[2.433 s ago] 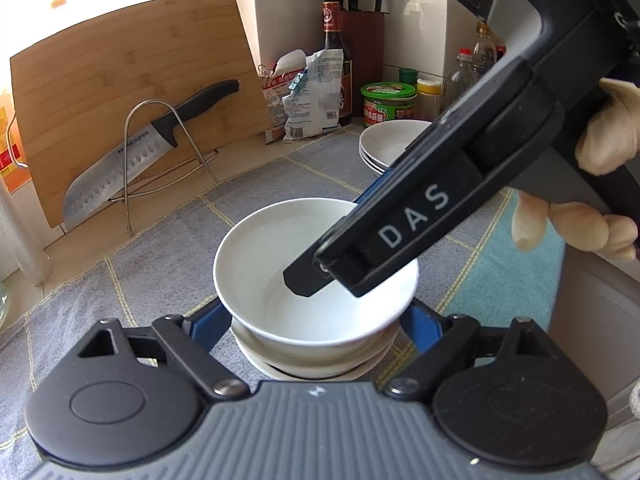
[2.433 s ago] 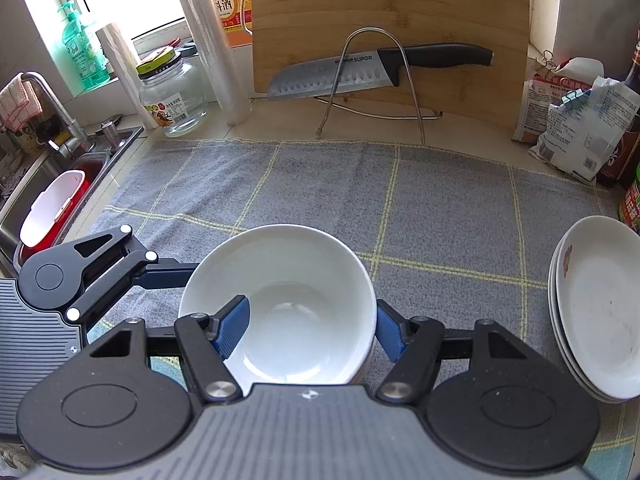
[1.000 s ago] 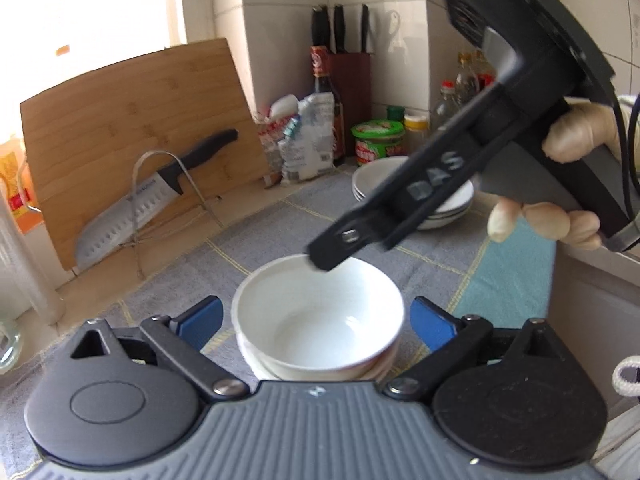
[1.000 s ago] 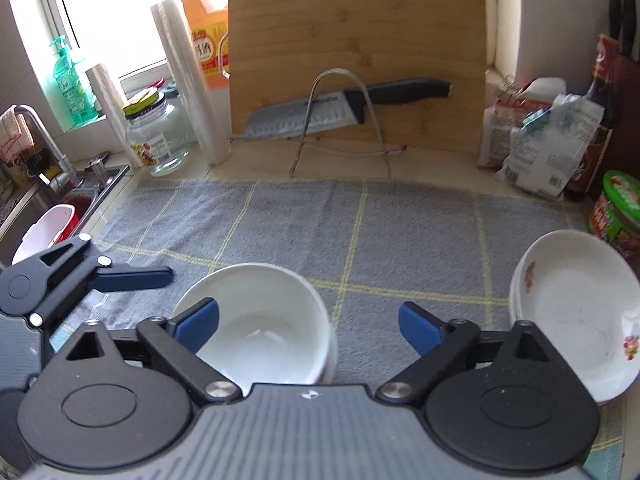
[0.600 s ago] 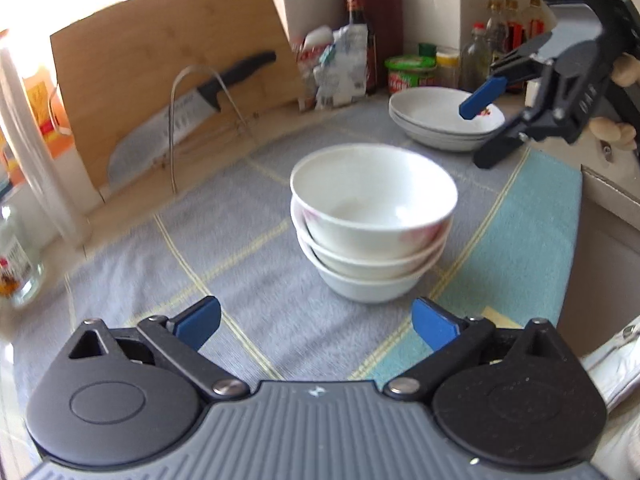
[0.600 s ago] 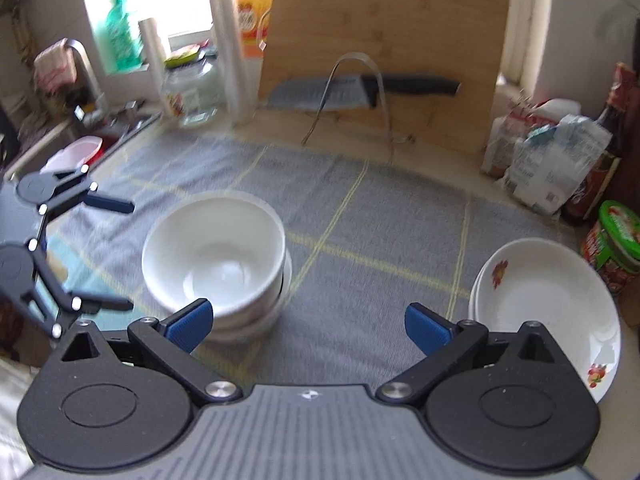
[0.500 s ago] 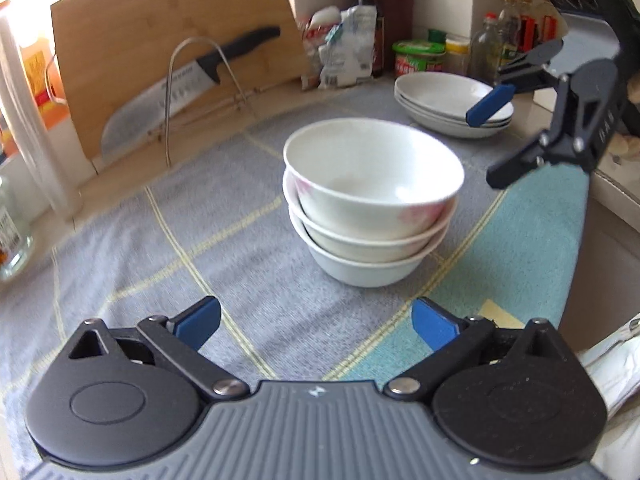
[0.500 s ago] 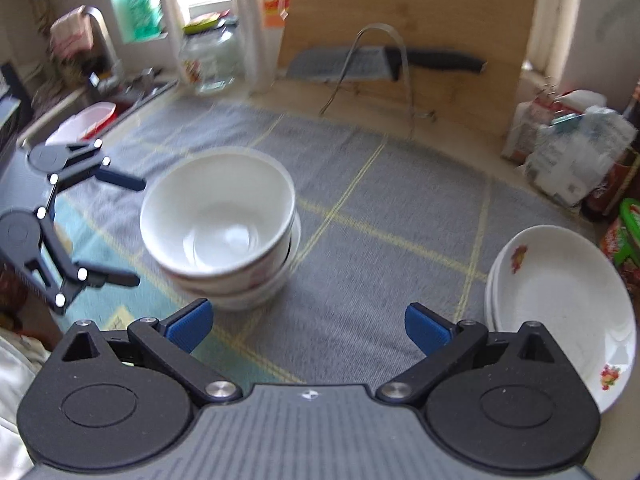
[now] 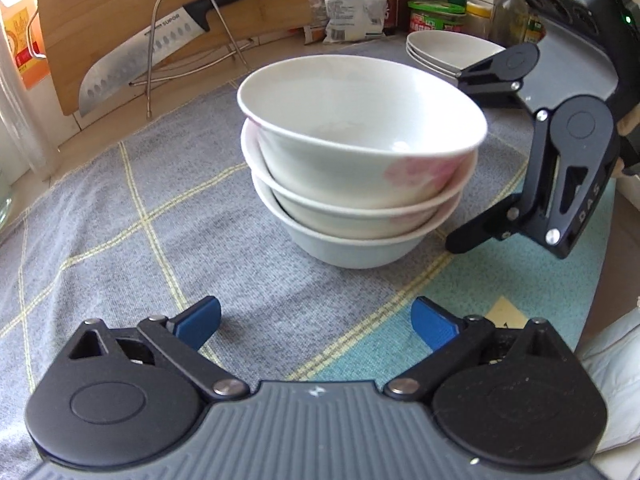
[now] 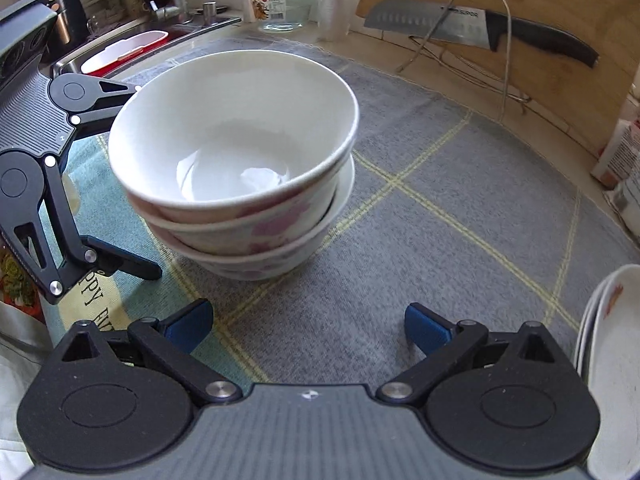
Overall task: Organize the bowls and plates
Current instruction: 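Grip the three-bowl stack with the left tool while the right tool grips its opposite rim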
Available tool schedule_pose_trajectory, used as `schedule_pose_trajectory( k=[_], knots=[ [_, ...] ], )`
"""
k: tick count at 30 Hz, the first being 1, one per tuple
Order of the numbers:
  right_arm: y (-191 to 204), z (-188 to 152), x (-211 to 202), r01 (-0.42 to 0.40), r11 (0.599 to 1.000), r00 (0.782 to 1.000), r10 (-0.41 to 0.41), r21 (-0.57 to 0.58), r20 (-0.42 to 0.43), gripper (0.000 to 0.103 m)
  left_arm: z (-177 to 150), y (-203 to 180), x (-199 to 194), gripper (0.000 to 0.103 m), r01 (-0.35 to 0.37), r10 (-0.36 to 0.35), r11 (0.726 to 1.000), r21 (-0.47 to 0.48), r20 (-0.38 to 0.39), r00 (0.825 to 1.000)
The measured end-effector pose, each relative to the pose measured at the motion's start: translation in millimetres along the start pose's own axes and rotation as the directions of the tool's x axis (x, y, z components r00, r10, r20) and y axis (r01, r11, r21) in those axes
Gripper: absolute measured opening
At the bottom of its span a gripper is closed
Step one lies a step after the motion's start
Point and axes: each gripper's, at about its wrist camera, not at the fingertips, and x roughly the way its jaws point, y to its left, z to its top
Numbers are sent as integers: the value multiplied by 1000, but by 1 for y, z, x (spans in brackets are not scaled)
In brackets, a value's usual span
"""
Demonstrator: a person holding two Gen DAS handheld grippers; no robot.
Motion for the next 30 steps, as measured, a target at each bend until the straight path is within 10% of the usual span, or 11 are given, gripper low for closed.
schedule_pose_trajectory(
  k=[14,30],
  knots=[
    [3,5,8,26,999,999,-26,-18,25,103,8,22,10,100,155,-159,980,128,24,987],
    [18,42,6,-94,965,995,86,-245,-40,93,30,26,19,86,300,-327,861,411,-4,945]
  ],
)
